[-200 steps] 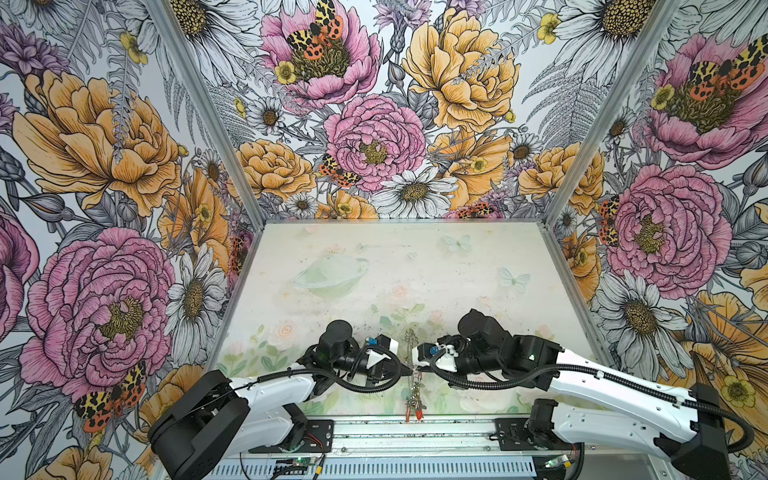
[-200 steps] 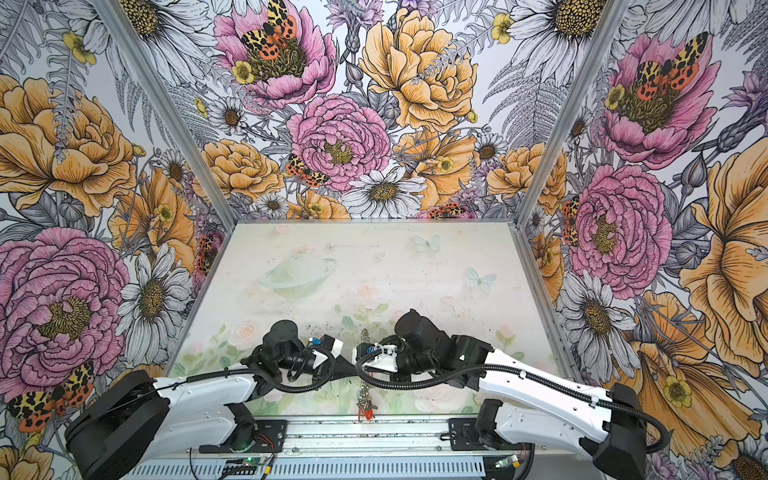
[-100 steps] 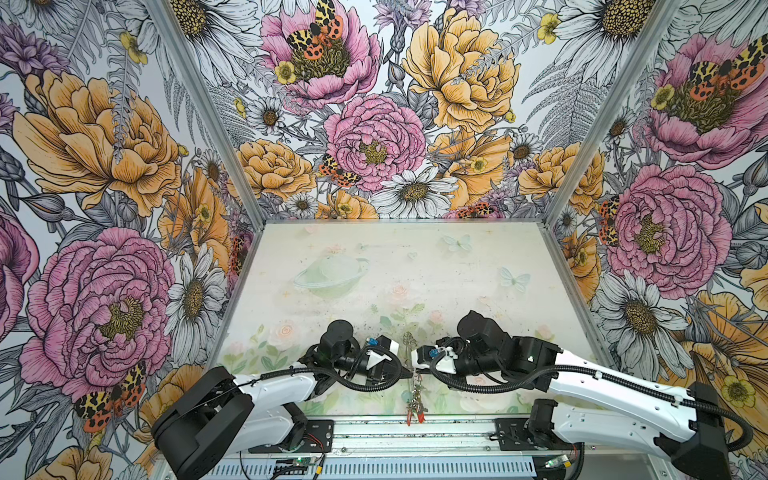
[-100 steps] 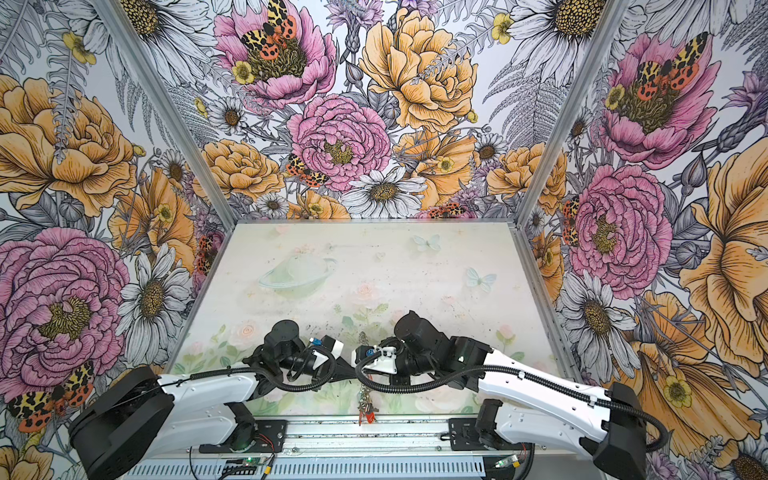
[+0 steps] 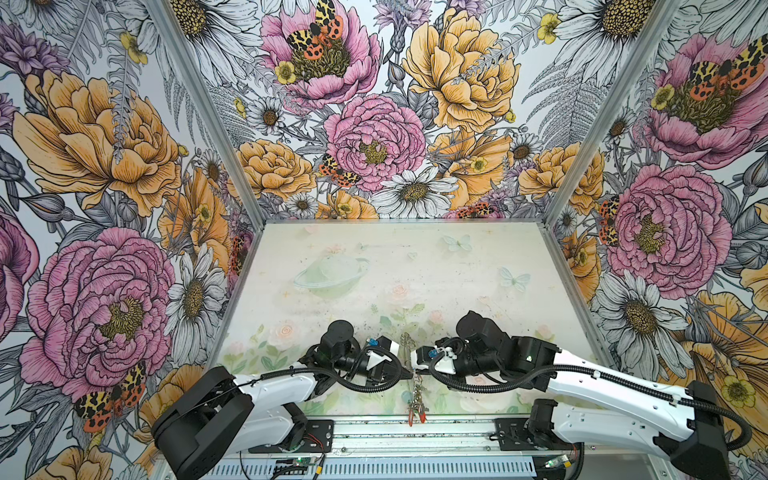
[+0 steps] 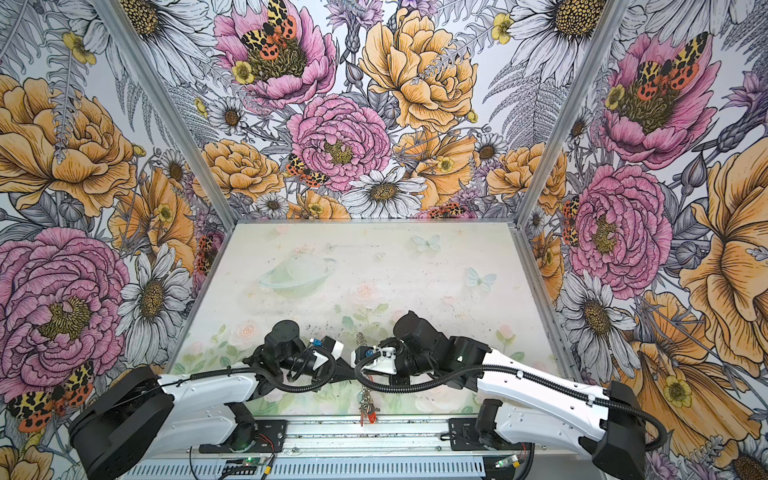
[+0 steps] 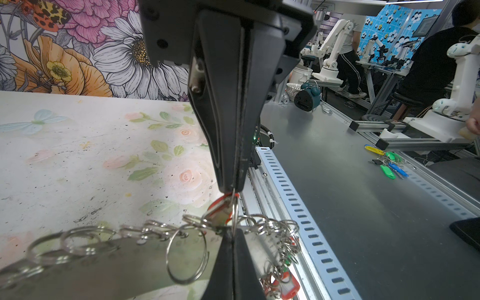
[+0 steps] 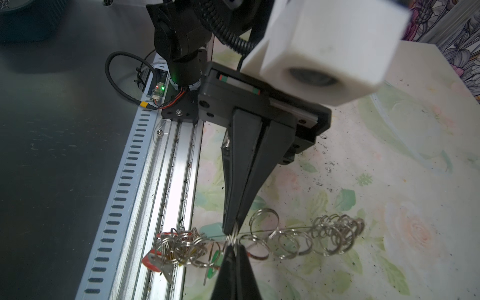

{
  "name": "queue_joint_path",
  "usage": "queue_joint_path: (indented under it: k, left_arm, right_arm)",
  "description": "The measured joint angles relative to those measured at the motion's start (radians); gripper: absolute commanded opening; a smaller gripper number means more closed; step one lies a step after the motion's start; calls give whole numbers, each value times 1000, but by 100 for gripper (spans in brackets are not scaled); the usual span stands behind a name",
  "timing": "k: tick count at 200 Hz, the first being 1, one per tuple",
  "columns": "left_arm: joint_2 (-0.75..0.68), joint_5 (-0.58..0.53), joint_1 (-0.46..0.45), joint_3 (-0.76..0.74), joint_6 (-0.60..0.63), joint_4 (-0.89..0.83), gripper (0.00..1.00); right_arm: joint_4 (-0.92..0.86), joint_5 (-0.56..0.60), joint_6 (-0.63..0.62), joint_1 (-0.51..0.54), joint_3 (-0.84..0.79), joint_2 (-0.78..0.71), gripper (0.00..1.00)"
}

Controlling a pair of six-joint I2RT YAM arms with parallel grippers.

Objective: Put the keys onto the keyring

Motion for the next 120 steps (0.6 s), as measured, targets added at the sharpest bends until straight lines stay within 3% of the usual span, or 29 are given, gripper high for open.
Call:
queue_joint_path:
  k: [120]
  left_arm:
    - [-90,-36,-22,5,126,-82,0]
  right_arm:
    - [-18,-19,-1,0,0,-16,0]
